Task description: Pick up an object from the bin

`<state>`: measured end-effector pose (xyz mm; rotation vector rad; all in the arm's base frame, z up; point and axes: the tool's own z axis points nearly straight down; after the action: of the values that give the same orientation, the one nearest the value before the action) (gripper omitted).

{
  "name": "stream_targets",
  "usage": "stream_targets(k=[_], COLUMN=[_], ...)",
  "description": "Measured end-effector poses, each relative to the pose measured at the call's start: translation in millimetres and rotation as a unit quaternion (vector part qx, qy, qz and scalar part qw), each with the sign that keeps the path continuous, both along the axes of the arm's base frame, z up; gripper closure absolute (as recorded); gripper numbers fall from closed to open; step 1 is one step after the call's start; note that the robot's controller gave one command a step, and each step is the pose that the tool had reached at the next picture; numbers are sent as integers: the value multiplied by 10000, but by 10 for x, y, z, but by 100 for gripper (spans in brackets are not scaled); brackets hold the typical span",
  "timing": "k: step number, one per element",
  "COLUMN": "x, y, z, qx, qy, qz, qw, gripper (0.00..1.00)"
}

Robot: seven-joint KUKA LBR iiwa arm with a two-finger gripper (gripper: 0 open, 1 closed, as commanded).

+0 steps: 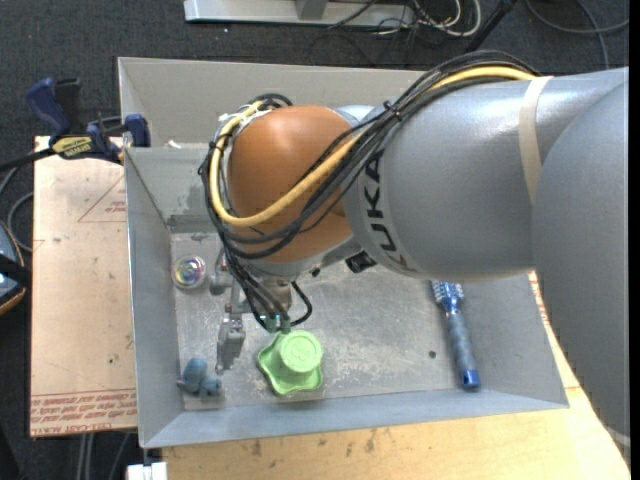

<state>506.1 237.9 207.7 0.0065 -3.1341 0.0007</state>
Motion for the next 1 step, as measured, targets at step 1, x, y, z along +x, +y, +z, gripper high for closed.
stream_targets(k=[1], x=[-200], y=[36], z=[-1234], qx=[29], qy=[-97], qz=[570], qw=[9983], gripper=[0])
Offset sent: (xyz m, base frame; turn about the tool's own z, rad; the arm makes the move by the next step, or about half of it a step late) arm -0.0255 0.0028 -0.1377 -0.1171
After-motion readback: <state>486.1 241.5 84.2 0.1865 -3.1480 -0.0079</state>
